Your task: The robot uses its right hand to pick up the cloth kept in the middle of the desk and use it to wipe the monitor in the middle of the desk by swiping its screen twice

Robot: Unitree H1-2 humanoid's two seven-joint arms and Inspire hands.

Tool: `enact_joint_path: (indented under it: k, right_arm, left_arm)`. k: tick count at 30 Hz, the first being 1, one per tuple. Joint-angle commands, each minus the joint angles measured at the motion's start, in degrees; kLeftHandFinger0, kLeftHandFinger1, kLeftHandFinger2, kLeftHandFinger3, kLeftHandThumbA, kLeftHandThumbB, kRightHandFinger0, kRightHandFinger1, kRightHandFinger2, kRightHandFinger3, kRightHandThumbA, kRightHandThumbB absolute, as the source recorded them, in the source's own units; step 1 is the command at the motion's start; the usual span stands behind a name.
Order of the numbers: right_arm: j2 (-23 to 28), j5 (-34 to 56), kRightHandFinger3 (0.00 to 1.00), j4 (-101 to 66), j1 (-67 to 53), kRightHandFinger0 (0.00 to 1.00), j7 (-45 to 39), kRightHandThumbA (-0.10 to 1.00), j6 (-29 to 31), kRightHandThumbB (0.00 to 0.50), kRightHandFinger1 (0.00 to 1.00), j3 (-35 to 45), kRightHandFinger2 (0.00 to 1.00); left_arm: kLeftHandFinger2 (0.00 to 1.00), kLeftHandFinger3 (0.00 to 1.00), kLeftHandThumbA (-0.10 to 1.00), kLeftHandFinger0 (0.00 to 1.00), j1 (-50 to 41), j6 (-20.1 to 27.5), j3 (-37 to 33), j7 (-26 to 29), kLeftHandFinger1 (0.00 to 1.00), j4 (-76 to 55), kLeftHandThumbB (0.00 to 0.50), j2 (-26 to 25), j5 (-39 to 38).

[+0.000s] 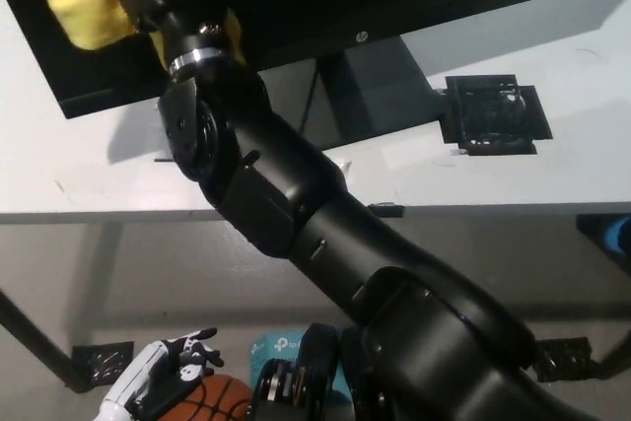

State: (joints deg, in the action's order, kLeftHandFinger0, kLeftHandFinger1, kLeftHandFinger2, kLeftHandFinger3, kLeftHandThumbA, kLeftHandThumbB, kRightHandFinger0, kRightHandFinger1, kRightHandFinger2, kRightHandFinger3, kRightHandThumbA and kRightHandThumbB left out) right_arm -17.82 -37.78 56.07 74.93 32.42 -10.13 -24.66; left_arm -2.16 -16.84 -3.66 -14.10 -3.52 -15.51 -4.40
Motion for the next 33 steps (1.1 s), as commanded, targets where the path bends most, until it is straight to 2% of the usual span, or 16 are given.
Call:
enact_joint_path:
  k: [1, 3, 6, 8, 9, 13, 17, 18, 20, 24, 26, 27, 28, 30, 31, 33]
  right_arm:
    - [1.02, -0.74, 0.36, -0.52, 1.85, 0.00, 1.64, -0.10, 3.12, 0.031, 0.00, -0.49, 0.35]
    - [1.93, -1.36, 0.34, 0.45, 2.02, 0.00, 1.95, -0.10, 3.65, 0.000, 0.00, -1.20, 0.33]
    - [3.44, -1.24, 0.42, -0.82, 1.26, 0.00, 0.58, -0.10, 4.19, 0.075, 0.00, -1.60, 0.27]
    - [5.12, -2.55, 0.28, -3.48, 0.25, 0.00, -0.58, -0.10, 1.99, 0.095, 0.00, -2.64, 0.25]
    - [6.13, -2.98, 0.07, -5.44, -0.60, 0.00, -1.37, -0.10, 1.62, 0.148, 0.00, -3.17, 0.19]
    - [11.49, -3.97, 0.01, -17.33, -6.01, 0.00, -7.87, -0.10, -0.64, 0.190, 0.00, -4.46, 0.30]
    - [17.85, -4.90, 0.06, -30.26, -13.16, 0.00, -11.61, -0.10, 0.05, 0.130, 0.00, -5.03, 0.31]
    - [18.75, -4.80, 0.18, -32.15, -14.17, 0.00, -12.71, -0.10, -0.23, 0.122, 0.00, -4.96, 0.35]
    - [21.36, -5.06, 0.37, -37.15, -16.92, 0.00, -15.79, -0.10, -1.76, 0.174, 0.02, -4.79, 0.41]
    - [26.16, -5.12, 0.42, -45.41, -22.65, 0.00, -19.38, -0.10, -2.22, 0.228, 0.00, -4.21, 0.37]
    - [27.33, -5.50, 0.39, -46.71, -24.43, 0.00, -19.18, -0.10, -1.74, 0.211, 0.00, -4.02, 0.38]
    - [30.00, -4.82, 0.38, -47.48, -28.31, 0.00, -18.56, -0.10, -0.18, 0.137, 0.00, -3.20, 0.37]
    - [30.99, -4.86, 0.41, -47.86, -29.57, 0.00, -19.00, -0.10, -0.41, 0.164, 0.00, -2.96, 0.35]
    - [31.87, -4.97, 0.26, -47.17, -30.84, 0.00, -18.55, -0.10, 0.37, 0.207, 0.00, -2.62, 0.31]
    - [32.68, -5.64, 0.34, -46.37, -31.41, 0.00, -18.35, -0.10, 0.29, 0.245, 0.00, -2.63, 0.29]
    - [33.96, -5.46, 0.19, -44.43, -31.76, 0.00, -18.77, -0.10, 0.52, 0.199, 0.00, -2.13, 0.28]
  left_arm:
    - [0.91, 1.00, 0.25, 0.83, 0.17, 0.26, 0.18, -0.53, 0.83, -1.57, 0.067, -0.36, -0.16]
    - [0.91, 1.00, 0.23, 0.84, -0.13, -0.26, 0.49, -0.46, 0.83, -1.81, 0.059, -0.24, -0.49]
    - [0.93, 1.00, 0.26, 0.86, -0.21, -0.13, 0.42, -0.54, 0.85, -1.67, 0.066, -0.31, -0.28]
    - [0.91, 1.00, 0.27, 0.85, -0.11, 0.72, 0.60, -0.68, 0.84, -1.03, 0.082, -0.13, -0.55]
    - [0.91, 1.00, 0.31, 0.84, -0.12, 0.97, 0.61, -0.60, 0.83, -0.92, 0.090, -0.03, -0.39]
    - [0.91, 1.00, 0.32, 0.85, -0.20, 1.10, 0.40, -0.46, 0.84, -1.05, 0.088, -0.25, 0.37]
    - [0.92, 1.00, 0.32, 0.85, -0.23, 1.95, 0.90, -0.67, 0.85, -0.57, 0.077, -0.54, -0.08]
    - [0.92, 1.00, 0.32, 0.84, -0.27, 2.02, 1.07, -0.62, 0.84, -0.60, 0.083, -0.66, -0.08]
    - [0.92, 1.00, 0.33, 0.83, -0.22, 2.36, 1.36, -0.69, 0.84, -0.37, 0.087, -0.92, -0.19]
    - [0.93, 1.00, 0.33, 0.85, -0.71, 2.95, 1.59, -0.69, 0.85, -0.43, 0.086, -1.09, 0.07]
    - [0.94, 1.00, 0.32, 0.85, -0.90, 2.95, 1.69, -0.57, 0.87, -0.46, 0.087, -1.02, 0.20]
    - [0.94, 1.00, 0.30, 0.87, -1.37, 2.12, 1.95, -0.30, 0.86, -1.28, 0.080, -0.85, 0.08]
    - [0.94, 1.00, 0.30, 0.87, -1.44, 2.26, 2.00, -0.32, 0.87, -1.18, 0.086, -0.85, 0.12]
    - [0.93, 1.00, 0.29, 0.87, -1.74, 2.63, 2.26, -0.30, 0.86, -1.12, 0.078, -0.80, 0.13]
    - [0.92, 1.00, 0.28, 0.86, -1.76, 3.16, 2.56, -0.36, 0.85, -0.64, 0.077, -0.67, -0.19]
    - [0.90, 1.00, 0.30, 0.86, -1.86, 3.44, 2.67, -0.31, 0.84, -0.71, 0.079, -0.77, 0.02]
